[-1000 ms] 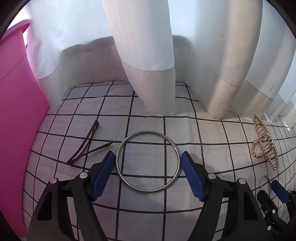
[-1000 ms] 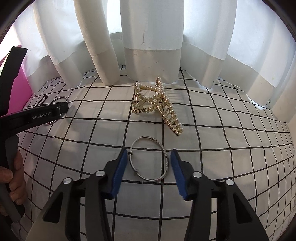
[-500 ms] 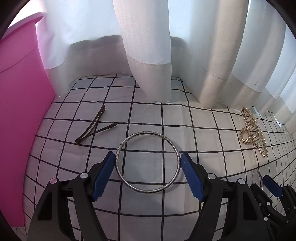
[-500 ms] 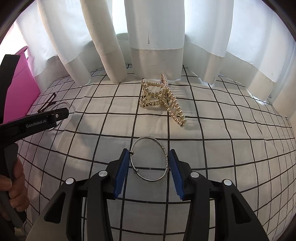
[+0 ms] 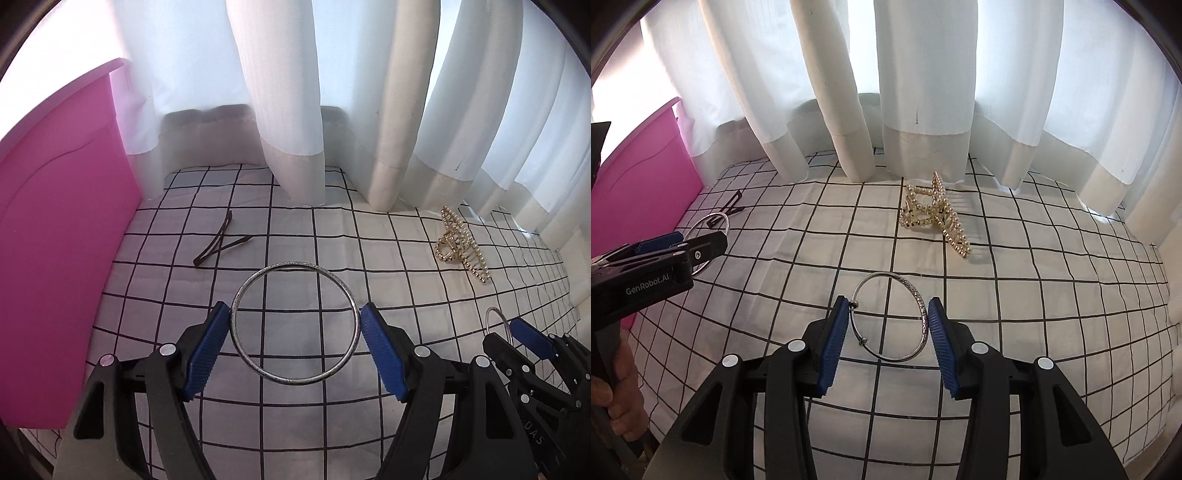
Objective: Organize jewelry
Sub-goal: 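Carry both bangles over the pink tub and open both grippers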
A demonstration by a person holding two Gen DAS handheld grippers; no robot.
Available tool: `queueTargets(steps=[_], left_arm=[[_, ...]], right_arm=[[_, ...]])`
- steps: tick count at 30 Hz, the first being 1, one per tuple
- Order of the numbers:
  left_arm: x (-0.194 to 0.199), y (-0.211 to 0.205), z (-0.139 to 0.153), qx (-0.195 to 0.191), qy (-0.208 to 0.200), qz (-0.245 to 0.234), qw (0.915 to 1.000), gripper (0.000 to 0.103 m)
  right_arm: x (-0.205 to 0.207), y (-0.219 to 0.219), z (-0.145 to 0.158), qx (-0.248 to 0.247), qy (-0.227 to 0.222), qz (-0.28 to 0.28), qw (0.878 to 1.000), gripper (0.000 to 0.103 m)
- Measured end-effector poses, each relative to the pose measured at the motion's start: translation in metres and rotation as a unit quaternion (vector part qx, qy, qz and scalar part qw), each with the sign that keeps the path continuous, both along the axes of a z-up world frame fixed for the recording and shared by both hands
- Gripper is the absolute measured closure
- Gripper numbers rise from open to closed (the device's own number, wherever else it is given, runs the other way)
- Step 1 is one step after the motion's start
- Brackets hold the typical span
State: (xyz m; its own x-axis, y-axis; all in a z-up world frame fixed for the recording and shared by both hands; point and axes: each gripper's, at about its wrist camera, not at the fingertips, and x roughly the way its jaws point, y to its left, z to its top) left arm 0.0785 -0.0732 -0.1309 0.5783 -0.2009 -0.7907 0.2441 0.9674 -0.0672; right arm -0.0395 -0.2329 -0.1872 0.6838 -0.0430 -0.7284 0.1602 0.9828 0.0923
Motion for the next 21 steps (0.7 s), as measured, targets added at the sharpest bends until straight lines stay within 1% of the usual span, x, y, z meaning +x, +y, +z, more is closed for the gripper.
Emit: queueTargets(steps=[4,7,12,17,21], left_arm=[[-0.01,0.013,0.03,-0.011,-0.016,0.0,0.9998,0.032],[-0.015,0.028,0.058,-0.028,-0.024,0.004,0.9993,0.032],[-0.026,0.059,0.112,-0.039,-0.075,0.015,0.9963,0.032],[-0.03,0.103,0.159,-0.049,-0.119,0.053,0.9902,0.032],[-0.026,0.145,0.186,-0.051,-0.14,0.091,0.9847,0.032]], right_arm=[[-0.006,0.013,0.03,-0.004,-0.021,0.008,1.0,0.06],[-0.009,0.025,0.056,-0.013,-0.039,0.02,0.999,0.06],[-0.009,0.048,0.107,-0.023,-0.086,0.046,0.995,0.06],[0.004,0.082,0.159,-0.032,-0.137,0.087,0.986,0.06],[0.02,0.117,0.193,-0.038,-0.173,0.132,0.975,0.06]])
